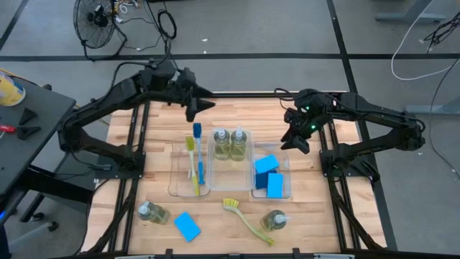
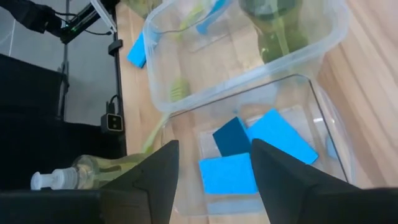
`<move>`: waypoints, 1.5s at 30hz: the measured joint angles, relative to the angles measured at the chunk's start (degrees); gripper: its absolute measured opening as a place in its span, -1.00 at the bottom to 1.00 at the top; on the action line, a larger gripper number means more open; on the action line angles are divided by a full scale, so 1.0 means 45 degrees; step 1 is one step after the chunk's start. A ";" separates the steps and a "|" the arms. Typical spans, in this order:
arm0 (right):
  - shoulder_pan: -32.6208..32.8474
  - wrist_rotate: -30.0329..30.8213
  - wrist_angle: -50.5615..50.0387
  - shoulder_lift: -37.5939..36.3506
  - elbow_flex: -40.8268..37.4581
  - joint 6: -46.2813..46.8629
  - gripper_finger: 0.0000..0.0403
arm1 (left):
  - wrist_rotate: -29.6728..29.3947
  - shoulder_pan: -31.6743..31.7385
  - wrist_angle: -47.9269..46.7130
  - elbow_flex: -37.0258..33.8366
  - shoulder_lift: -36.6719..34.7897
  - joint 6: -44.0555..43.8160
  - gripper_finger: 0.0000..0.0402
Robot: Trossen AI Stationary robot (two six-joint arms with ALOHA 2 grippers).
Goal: Pick & Place Kitchen Sink Supplies
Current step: Put the transparent dishwashing liquid dispenser into the middle transparent bin
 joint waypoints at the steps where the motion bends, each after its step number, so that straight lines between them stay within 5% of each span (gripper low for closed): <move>1: 0.0000 -0.0002 0.0090 0.0000 0.0000 0.0005 0.00 | -0.0003 0.0005 -0.0238 0.0000 -0.0110 0.0082 0.26; 11: -0.0005 -0.0004 0.0696 0.0000 0.0000 0.0053 0.00 | 0.1743 -0.0322 -0.2578 -0.0007 -0.0690 0.0260 0.26; 34: 0.0073 0.0277 0.2898 0.0005 0.0000 -0.0386 0.00 | 0.1755 -0.4540 -0.5209 -0.0015 -0.2610 -0.0406 0.26; 45: 0.1695 0.0199 0.3565 0.0005 0.0000 0.0098 0.00 | 0.1660 -0.5657 -0.5867 -0.0010 -0.2719 -0.0297 0.26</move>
